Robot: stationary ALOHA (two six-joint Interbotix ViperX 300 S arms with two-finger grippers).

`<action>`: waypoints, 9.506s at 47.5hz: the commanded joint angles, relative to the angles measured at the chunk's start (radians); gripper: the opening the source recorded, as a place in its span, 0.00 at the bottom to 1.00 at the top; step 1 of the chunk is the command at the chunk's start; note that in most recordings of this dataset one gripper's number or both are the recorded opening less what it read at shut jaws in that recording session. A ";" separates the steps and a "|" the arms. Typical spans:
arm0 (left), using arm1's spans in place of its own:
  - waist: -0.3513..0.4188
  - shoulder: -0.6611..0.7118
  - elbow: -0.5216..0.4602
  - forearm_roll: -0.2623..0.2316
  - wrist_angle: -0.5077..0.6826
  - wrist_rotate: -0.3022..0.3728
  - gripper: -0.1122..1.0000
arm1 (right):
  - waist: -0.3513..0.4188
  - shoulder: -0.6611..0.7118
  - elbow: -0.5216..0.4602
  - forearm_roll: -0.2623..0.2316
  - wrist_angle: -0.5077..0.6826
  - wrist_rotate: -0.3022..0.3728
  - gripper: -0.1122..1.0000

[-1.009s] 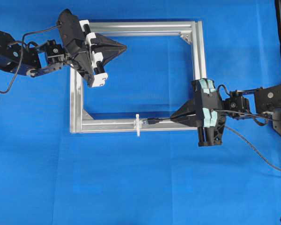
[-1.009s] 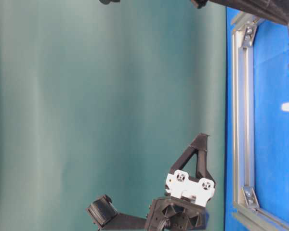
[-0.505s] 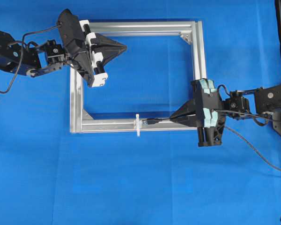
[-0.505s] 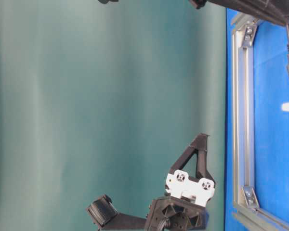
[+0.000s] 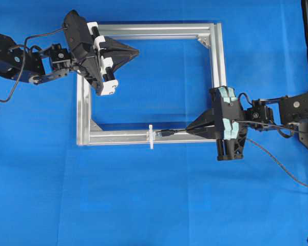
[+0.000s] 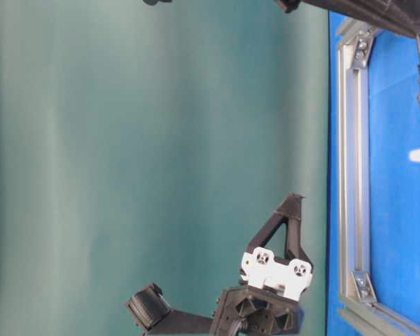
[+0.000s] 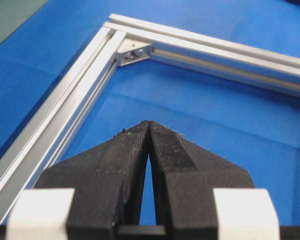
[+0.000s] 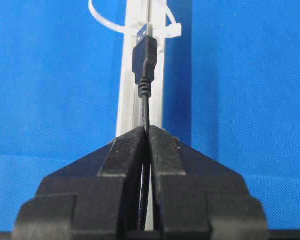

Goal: Insert the wire through the string loop located in the center.
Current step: 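Move the right gripper left along the near rail toward the zip-tie loop, then push the USB plug through the white zip-tie loop with the right gripper, then bring the open left gripper to the plug and close on it, then open the right gripper and pull the plug leftward with the left gripper, then open the left gripper to release the cable beside the frame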

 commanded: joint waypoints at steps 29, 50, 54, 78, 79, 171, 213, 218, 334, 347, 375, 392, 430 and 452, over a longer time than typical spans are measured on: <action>-0.005 -0.026 -0.012 0.003 -0.006 0.000 0.10 | 0.006 0.015 -0.026 0.003 -0.014 0.002 0.08; -0.006 -0.025 -0.014 0.003 -0.006 0.000 0.10 | 0.009 0.163 -0.167 0.003 -0.077 0.000 0.08; -0.008 -0.025 -0.014 0.003 -0.006 0.000 0.10 | 0.009 0.181 -0.187 0.003 -0.089 0.000 0.08; -0.009 -0.026 -0.009 0.002 -0.006 0.000 0.10 | 0.008 0.207 -0.210 0.003 -0.103 0.000 0.08; -0.009 -0.026 -0.009 0.003 -0.006 0.000 0.10 | 0.008 0.207 -0.210 0.003 -0.104 0.000 0.08; -0.434 -0.012 -0.018 0.003 0.055 -0.143 0.82 | 0.009 0.207 -0.207 0.003 -0.100 -0.002 0.08; -0.393 0.061 -0.043 0.003 0.170 -0.130 0.92 | 0.011 0.207 -0.206 0.003 -0.098 -0.002 0.08; -0.393 0.061 -0.043 0.003 0.170 -0.130 0.92 | 0.011 0.207 -0.206 0.002 -0.098 -0.002 0.08; -0.394 0.054 -0.049 0.003 0.169 -0.130 0.17 | 0.014 0.206 -0.215 0.002 -0.097 0.000 0.35; -0.397 0.006 -0.009 0.003 0.170 -0.132 0.17 | 0.020 0.160 -0.198 0.002 -0.084 0.000 0.94; -0.443 -0.284 0.325 0.003 0.170 -0.143 0.17 | 0.032 0.041 -0.130 0.002 -0.049 -0.002 0.91; -0.468 -0.483 0.508 0.003 0.206 -0.137 0.17 | 0.034 0.028 -0.146 0.002 -0.009 0.000 0.91; -0.468 -0.394 0.402 0.012 0.480 -0.146 0.18 | 0.040 0.028 -0.179 0.006 -0.009 0.002 0.91; -0.465 -0.403 0.410 0.012 0.485 -0.173 0.91 | 0.041 0.028 -0.179 0.006 -0.008 0.002 0.91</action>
